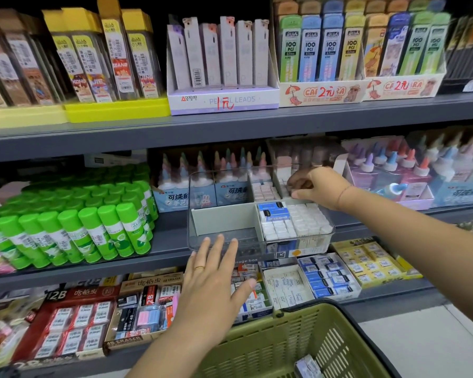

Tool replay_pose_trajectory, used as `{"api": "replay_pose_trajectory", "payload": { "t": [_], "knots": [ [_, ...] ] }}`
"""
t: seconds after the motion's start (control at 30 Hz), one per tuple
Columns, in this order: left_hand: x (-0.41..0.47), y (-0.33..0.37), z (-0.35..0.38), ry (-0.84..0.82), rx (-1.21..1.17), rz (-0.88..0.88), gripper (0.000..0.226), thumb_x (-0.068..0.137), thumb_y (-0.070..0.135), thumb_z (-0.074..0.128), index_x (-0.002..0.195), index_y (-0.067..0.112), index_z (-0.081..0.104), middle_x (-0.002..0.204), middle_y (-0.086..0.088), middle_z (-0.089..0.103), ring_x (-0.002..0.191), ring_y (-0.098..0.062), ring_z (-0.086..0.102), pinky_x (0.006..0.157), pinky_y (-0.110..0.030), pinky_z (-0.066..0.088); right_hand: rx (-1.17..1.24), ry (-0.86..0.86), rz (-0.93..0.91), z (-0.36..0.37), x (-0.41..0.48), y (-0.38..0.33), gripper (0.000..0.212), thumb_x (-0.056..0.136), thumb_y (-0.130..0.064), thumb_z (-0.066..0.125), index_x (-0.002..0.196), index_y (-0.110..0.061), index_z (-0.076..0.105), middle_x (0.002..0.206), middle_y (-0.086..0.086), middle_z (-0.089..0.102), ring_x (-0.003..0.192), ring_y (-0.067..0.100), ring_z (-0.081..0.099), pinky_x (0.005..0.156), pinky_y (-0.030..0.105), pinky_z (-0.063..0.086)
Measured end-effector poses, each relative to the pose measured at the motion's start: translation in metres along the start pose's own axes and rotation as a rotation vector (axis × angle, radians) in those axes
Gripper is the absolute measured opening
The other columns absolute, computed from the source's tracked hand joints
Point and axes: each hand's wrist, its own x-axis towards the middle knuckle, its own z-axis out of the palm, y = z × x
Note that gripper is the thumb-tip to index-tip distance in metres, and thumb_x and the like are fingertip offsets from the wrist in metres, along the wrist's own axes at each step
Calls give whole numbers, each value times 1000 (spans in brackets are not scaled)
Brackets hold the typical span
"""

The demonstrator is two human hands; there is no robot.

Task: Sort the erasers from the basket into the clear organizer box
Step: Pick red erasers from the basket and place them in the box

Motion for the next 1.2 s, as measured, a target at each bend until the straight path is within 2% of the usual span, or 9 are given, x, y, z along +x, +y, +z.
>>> {"api": "replay_pose_trajectory", "payload": {
  "t": [0.1, 0.3, 0.37, 0.5, 0.57, 0.63, 0.77, 0.93, 1.2],
  "knots": [
    [2, -1, -2, 14, -9, 10, 79, 82, 72, 9, 149, 39, -13, 156, 15, -25, 139, -5, -31, 112, -29, -19, -76, 46, 12, 0, 0, 2, 21, 85, -29, 69, 99, -14, 71, 84, -3, 67, 71, 5, 56, 62, 10, 35],
    [-9, -9, -7, 168, -57, 74, 73, 88, 66, 17, 153, 32, 10, 160, 12, -5, 143, -2, -13, 112, -25, -14, -116, 134, -65, -6, -12, -7, 29, 95, -27, 55, 103, -4, 70, 103, 15, 65, 97, 29, 58, 77, 27, 37],
    [-26, -21, 2, 211, -43, 75, 76, 86, 66, 15, 152, 28, 21, 160, 7, 11, 145, -9, 0, 113, -26, -10, -70, 315, -106, 4, -32, -13, 27, 94, -26, 54, 104, -5, 68, 105, 16, 57, 97, 28, 54, 84, 30, 38],
    [-68, -70, 39, 137, 72, -91, 63, 94, 55, 36, 149, 24, 30, 157, -2, 26, 146, -21, 15, 117, -41, 5, 310, 761, -83, 80, -123, -50, 14, 93, -21, 52, 79, -17, 53, 78, -3, 49, 72, 6, 40, 66, 14, 30],
    [-94, -97, 62, 40, 120, -264, 65, 94, 55, 36, 150, 23, 27, 157, -5, 25, 146, -23, 14, 117, -45, 9, 419, 553, 45, 148, -173, -60, 14, 92, -23, 54, 78, -21, 48, 73, -8, 46, 66, 7, 41, 64, 14, 33],
    [-120, -119, 82, -48, 171, -386, 69, 94, 56, 35, 153, 23, 18, 157, -8, 25, 145, -26, 18, 116, -48, 16, 448, 134, 278, 217, -215, -55, 12, 90, -28, 59, 90, -19, 52, 83, -5, 55, 71, 11, 51, 70, 26, 43],
    [-143, -129, 109, -91, -43, -481, 75, 95, 49, 42, 153, 35, -4, 150, -12, 35, 122, -35, 51, 83, -42, 47, 375, -553, 585, 295, -268, -11, 67, 86, -34, 67, 138, -12, 33, 139, 12, 40, 118, 27, 51, 97, 38, 45],
    [-146, -134, 120, 6, -169, -494, 73, 96, 45, 46, 151, 42, -3, 124, -14, 57, 74, -22, 56, 59, -32, 42, 207, -630, 592, 317, -274, 16, 91, 78, -38, 75, 149, -19, 20, 141, 18, 36, 127, 33, 41, 102, 36, 39],
    [-149, -136, 128, 8, -202, -492, 75, 96, 42, 47, 151, 40, -4, 104, -8, 57, 58, -4, 46, 45, -23, 30, 16, -715, 462, 343, -282, 14, 73, 82, -38, 70, 140, -23, 28, 143, 15, 24, 116, 37, 51, 90, 37, 44]
  ]
}}
